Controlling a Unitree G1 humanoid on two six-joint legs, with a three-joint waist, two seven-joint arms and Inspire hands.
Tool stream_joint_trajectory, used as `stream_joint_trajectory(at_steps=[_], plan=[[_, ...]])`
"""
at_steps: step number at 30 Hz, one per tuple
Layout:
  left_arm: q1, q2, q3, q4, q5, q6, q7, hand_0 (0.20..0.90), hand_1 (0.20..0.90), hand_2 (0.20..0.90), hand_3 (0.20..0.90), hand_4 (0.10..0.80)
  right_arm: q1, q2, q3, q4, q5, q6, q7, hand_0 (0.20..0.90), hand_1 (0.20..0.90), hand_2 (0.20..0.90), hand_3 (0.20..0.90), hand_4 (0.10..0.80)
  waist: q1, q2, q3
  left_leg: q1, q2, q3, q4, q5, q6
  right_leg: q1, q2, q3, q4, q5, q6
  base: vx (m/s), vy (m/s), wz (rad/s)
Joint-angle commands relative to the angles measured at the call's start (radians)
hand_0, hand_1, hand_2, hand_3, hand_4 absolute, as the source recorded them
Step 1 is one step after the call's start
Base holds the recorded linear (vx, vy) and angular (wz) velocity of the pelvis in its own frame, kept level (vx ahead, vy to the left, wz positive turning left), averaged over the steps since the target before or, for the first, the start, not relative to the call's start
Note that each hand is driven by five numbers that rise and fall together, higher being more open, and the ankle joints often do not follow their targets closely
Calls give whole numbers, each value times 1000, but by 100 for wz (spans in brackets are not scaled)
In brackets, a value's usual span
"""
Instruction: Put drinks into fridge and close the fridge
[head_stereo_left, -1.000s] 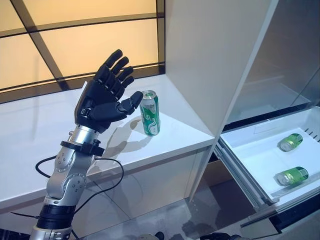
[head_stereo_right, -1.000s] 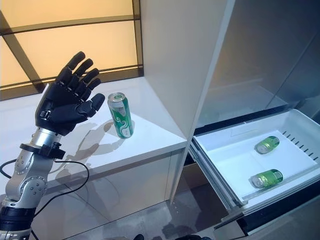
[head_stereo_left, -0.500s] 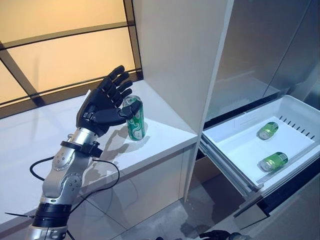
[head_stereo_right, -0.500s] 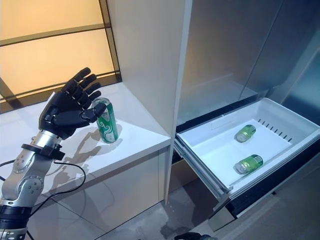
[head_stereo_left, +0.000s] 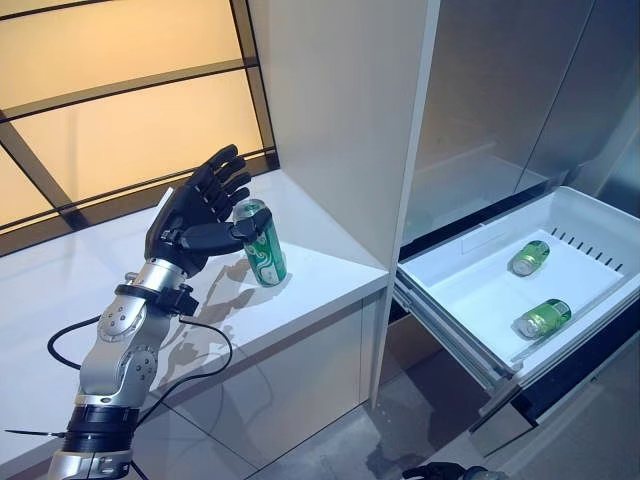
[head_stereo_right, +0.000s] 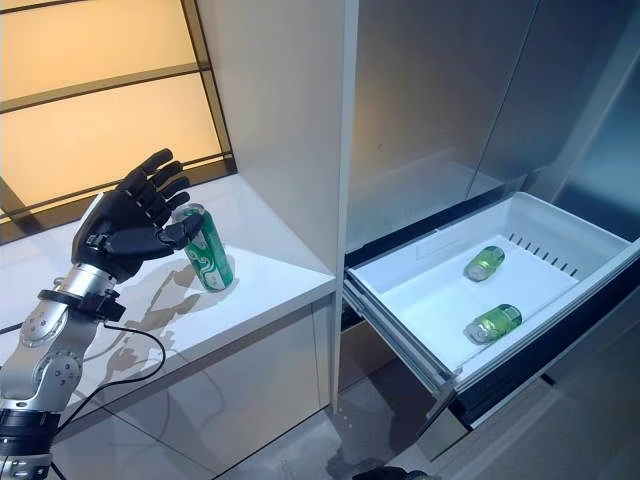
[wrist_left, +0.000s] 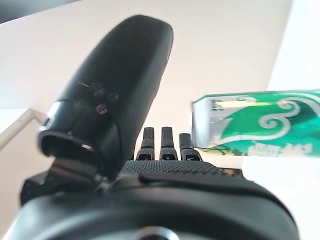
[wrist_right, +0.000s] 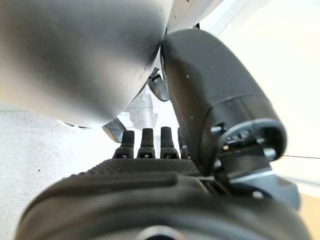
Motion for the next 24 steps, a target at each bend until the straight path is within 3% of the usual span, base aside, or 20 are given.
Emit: stream_joint_trajectory(at_steps=[1, 15, 24], plan=[[-87, 81, 73, 7, 16, -68, 31, 900, 900, 900, 900, 800, 29, -41, 33, 18, -66, 9, 33, 900, 900, 900, 900, 800, -21, -41, -18, 5, -43, 102, 43, -60, 15, -18, -7, 31, 83, -64, -6, 0, 0, 0], [-74, 70, 85, -20, 9, -86, 53, 900, 900, 900, 900, 800, 31, -38, 29, 31, -66, -6, 29, 900, 900, 900, 900, 800, -14, -44, -22, 10, -47, 96, 42, -64, 18, -15, -6, 24, 87, -68, -8, 0, 0, 0], [-77, 69, 76, -7, 31, -43, 25, 900, 900, 900, 900, 800, 32, -41, 27, 19, -66, 9, 31, 900, 900, 900, 900, 800, -25, -43, -21, 18, -47, 104, 39, -67, 20, -15, -4, 32, 87, -66, -7, 0, 0, 0]])
